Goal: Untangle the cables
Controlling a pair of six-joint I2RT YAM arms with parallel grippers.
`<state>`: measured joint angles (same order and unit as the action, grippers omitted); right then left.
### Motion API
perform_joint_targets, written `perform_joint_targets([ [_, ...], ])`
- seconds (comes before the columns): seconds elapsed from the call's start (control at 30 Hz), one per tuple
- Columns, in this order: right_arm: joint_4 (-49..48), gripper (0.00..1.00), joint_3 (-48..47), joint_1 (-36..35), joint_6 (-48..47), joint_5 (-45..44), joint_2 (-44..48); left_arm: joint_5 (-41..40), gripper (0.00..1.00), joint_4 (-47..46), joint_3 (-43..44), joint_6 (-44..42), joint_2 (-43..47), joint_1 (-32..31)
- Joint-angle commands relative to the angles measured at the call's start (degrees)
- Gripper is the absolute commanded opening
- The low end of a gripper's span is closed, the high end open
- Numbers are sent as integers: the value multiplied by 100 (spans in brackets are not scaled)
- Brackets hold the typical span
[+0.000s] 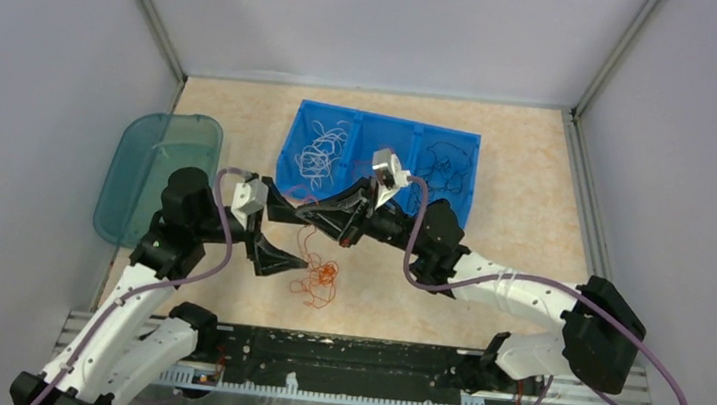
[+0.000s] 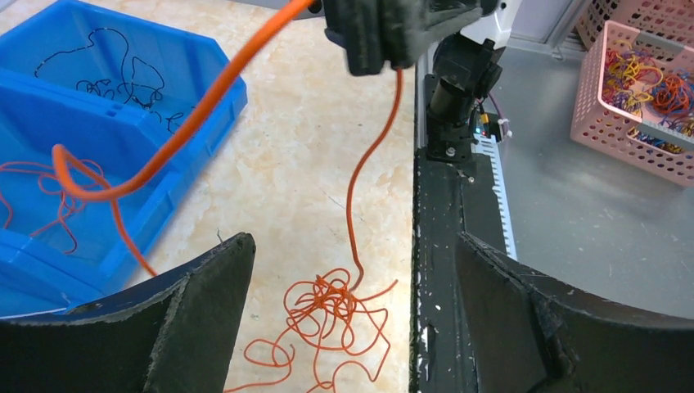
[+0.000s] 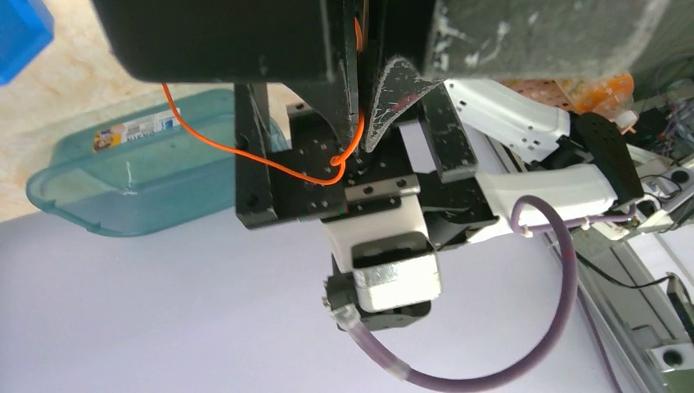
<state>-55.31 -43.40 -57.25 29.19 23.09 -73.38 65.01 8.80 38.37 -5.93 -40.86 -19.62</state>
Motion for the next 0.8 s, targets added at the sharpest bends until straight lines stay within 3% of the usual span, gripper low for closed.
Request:
perform_joint_targets([
  [0.0, -418, 0, -456, -163, 55, 10, -159, -86, 96, -578, -115, 347, 14, -81],
  [0.07, -419, 0, -528, -218, 49, 2, -203, -153, 93, -652, -111, 402, 0, -109],
  [0.23, -392, 0, -600, -307, 33, -24, -287, -198, 67, -703, -44, 393, -60, -121],
  [0.3, -400, 0, -612, -320, 56, -5, -311, -121, 47, -669, 4, 452, -104, -121],
  [0.33, -400, 0, -624, -321, 64, 12, -323, -83, 30, -655, 22, 468, -136, -121],
  [0.37, -408, 5, -631, -326, 72, 48, -333, -73, 13, -623, 62, 485, -162, -121],
  [0.4, -417, 11, -621, -326, 74, 70, -321, -76, 2, -581, 110, 495, -177, -121],
  [0.57, -470, 60, -324, -305, 47, 175, -41, -47, 0, -616, 360, 532, -154, -117],
  [0.6, -450, 66, -238, -282, 26, 273, 35, -54, 0, -661, 402, 589, -162, -121],
  [0.77, -345, 74, 470, -86, 106, 507, 587, -45, 0, -927, 632, 887, -238, -121],
])
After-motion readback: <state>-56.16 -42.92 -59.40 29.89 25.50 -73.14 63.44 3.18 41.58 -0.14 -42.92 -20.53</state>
